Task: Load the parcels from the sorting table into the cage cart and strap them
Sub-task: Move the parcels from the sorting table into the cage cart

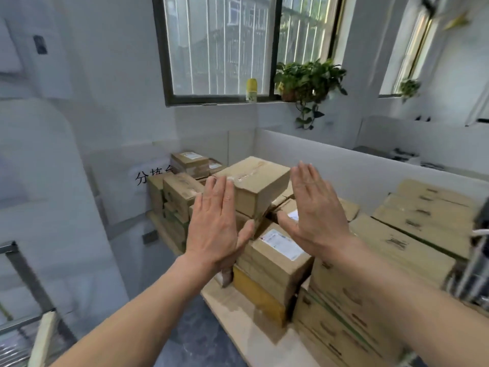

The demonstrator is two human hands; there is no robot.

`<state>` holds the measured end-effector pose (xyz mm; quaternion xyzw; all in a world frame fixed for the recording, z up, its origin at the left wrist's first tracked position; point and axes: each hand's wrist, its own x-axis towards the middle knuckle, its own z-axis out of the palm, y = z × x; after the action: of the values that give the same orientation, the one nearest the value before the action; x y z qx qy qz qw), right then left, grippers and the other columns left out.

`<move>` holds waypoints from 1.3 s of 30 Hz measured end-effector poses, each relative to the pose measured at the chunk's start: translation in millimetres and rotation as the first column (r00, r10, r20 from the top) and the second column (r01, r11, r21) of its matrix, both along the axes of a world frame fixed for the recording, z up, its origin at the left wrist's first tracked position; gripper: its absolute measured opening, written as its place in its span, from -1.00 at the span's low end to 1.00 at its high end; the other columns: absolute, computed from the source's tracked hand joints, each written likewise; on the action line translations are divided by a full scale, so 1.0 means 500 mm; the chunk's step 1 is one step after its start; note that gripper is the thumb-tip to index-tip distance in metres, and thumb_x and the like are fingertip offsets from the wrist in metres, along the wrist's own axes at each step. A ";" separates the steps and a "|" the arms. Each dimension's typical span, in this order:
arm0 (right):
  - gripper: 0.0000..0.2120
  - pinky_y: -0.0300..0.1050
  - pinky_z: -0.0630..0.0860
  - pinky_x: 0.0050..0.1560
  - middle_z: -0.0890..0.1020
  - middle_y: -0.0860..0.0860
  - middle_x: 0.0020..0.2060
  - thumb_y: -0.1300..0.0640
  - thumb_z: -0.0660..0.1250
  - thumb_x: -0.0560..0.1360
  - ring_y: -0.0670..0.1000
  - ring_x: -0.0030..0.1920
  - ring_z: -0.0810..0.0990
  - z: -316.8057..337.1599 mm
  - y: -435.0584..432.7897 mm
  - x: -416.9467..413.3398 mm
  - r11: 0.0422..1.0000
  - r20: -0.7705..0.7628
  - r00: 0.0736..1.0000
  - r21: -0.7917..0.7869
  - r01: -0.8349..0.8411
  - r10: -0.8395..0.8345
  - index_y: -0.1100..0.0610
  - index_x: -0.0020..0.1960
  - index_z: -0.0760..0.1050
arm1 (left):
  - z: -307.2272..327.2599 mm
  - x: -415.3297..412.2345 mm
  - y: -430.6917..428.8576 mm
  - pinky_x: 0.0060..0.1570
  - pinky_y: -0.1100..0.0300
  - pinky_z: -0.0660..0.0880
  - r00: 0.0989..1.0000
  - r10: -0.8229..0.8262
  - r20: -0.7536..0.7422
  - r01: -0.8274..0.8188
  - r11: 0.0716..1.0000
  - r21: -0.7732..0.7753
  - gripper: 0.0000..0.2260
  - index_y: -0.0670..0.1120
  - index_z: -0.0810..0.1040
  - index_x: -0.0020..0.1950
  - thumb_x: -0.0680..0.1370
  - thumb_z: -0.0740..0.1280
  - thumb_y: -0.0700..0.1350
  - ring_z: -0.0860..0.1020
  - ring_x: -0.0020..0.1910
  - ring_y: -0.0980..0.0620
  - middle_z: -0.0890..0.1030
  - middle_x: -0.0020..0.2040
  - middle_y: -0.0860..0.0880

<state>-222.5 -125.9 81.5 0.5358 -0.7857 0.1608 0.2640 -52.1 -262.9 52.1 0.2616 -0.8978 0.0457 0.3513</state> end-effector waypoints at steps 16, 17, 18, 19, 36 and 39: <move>-0.23 0.05 0.15 0.54 0.14 0.08 0.59 -0.27 0.11 0.58 0.09 0.57 0.12 -0.121 0.283 -0.344 0.883 0.220 0.879 0.316 0.346 -0.423 0.15 0.60 0.00 | -0.180 -0.293 0.260 0.54 0.03 0.05 0.953 -0.296 0.064 0.236 0.859 0.455 -0.20 -0.10 -0.14 0.61 0.52 -0.07 0.35 -0.06 0.57 -0.03 -0.04 0.61 -0.07; -0.25 0.06 0.23 0.50 0.22 0.08 0.56 -0.28 0.12 0.58 0.10 0.53 0.21 -0.127 0.296 -0.361 0.866 0.242 0.855 0.338 0.369 -0.459 0.14 0.59 0.07 | -0.189 -0.303 0.274 0.52 0.04 0.13 0.953 -0.299 0.039 0.240 0.830 0.503 -0.21 -0.07 -0.14 0.61 0.53 -0.03 0.35 0.01 0.55 -0.01 0.00 0.58 -0.04; -0.26 0.08 0.32 0.44 0.30 0.06 0.53 -0.32 0.11 0.55 0.10 0.49 0.29 -0.134 0.306 -0.376 0.853 0.261 0.834 0.347 0.389 -0.487 0.12 0.56 0.13 | -0.198 -0.311 0.287 0.48 0.05 0.21 0.955 -0.298 0.012 0.243 0.801 0.547 -0.22 -0.04 -0.14 0.61 0.54 0.03 0.34 0.07 0.53 0.01 0.03 0.56 -0.01; -0.26 0.10 0.40 0.37 0.36 0.04 0.48 -0.36 0.10 0.52 0.10 0.43 0.37 -0.138 0.316 -0.387 0.841 0.274 0.815 0.355 0.408 -0.511 0.09 0.53 0.18 | -0.208 -0.320 0.298 0.45 0.04 0.26 0.956 -0.293 -0.014 0.245 0.772 0.586 -0.24 -0.01 -0.13 0.60 0.56 0.08 0.32 0.11 0.50 0.02 0.07 0.54 0.01; -0.50 -0.04 0.53 -0.23 0.61 -0.05 -0.22 -0.43 0.10 0.50 0.01 -0.21 0.58 -0.162 0.336 -0.450 0.790 0.443 0.660 0.432 0.436 -0.607 -0.02 -0.12 0.51 | -0.243 -0.350 0.366 0.26 0.05 0.44 0.962 -0.140 -0.235 0.270 0.350 0.897 -0.49 0.21 0.33 0.33 0.44 0.19 0.35 0.43 0.25 0.13 0.44 0.32 0.12; -0.52 -0.02 0.53 -0.24 0.60 -0.01 -0.23 -0.39 0.24 0.47 0.02 -0.23 0.58 -0.164 0.325 -0.441 0.811 0.526 0.620 0.424 0.403 -0.583 0.04 -0.16 0.50 | -0.227 -0.344 0.378 0.26 0.08 0.39 0.969 -0.129 -0.209 0.238 0.291 0.927 -0.30 0.17 0.26 0.43 0.34 0.20 0.39 0.37 0.30 0.09 0.39 0.37 0.07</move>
<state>-443.0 36.3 -0.6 0.2404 -0.9580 0.1456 -0.0567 -224.1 -73.9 -61.3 0.3145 -0.7602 -0.5405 0.1760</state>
